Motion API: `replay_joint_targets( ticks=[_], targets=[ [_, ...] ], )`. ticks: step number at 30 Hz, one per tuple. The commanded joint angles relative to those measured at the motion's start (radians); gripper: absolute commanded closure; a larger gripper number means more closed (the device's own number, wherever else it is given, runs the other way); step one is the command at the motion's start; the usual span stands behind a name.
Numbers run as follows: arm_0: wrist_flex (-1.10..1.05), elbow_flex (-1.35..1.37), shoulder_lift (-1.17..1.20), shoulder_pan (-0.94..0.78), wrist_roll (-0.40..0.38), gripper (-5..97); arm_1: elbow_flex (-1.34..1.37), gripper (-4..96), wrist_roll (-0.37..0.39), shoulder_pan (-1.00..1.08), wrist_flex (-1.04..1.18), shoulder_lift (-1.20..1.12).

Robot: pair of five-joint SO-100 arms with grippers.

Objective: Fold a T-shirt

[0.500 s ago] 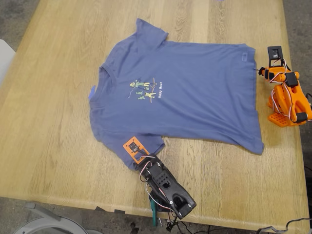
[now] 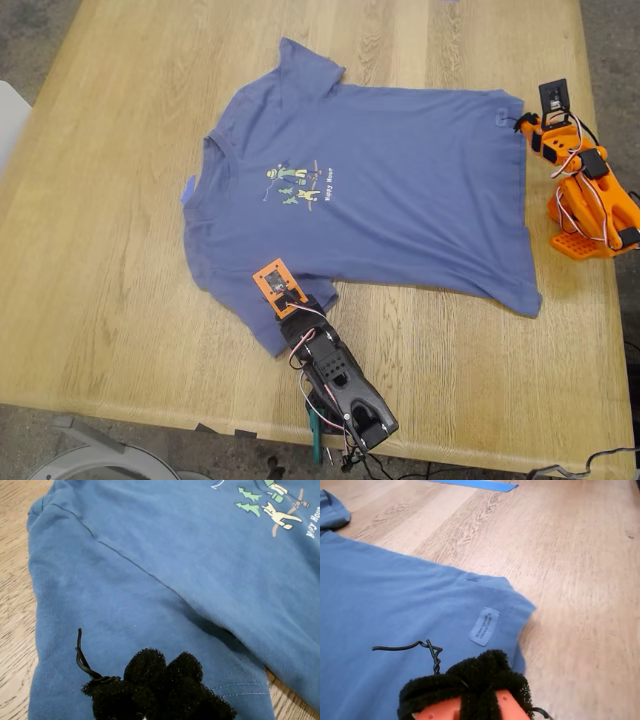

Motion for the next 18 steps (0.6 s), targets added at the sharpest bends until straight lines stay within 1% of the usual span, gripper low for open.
replay_joint_targets(
  ticks=[1, 5, 12, 15, 18],
  targets=[
    [-0.017, -0.021, 0.114, 0.003, -0.003, 92, 0.071, 91.3, -0.009, -0.035, 0.015, 0.009],
    [-0.014, -0.021, 0.107, 0.006, -0.006, 92, 0.071, 91.3, -0.014, -0.080, 0.057, 0.006],
    [-0.051, -0.021, 0.110, -0.040, -0.009, 92, 0.071, 91.3, -0.017, -0.049, 0.026, 0.006],
    [-0.077, -0.021, 0.117, -0.072, -0.017, 92, 0.071, 91.3, -0.023, -0.011, -0.018, 0.006],
    [-0.103, -0.021, 0.117, -0.124, -0.020, 92, 0.071, 91.3, -0.025, 0.087, -0.077, 0.006]
  ],
)
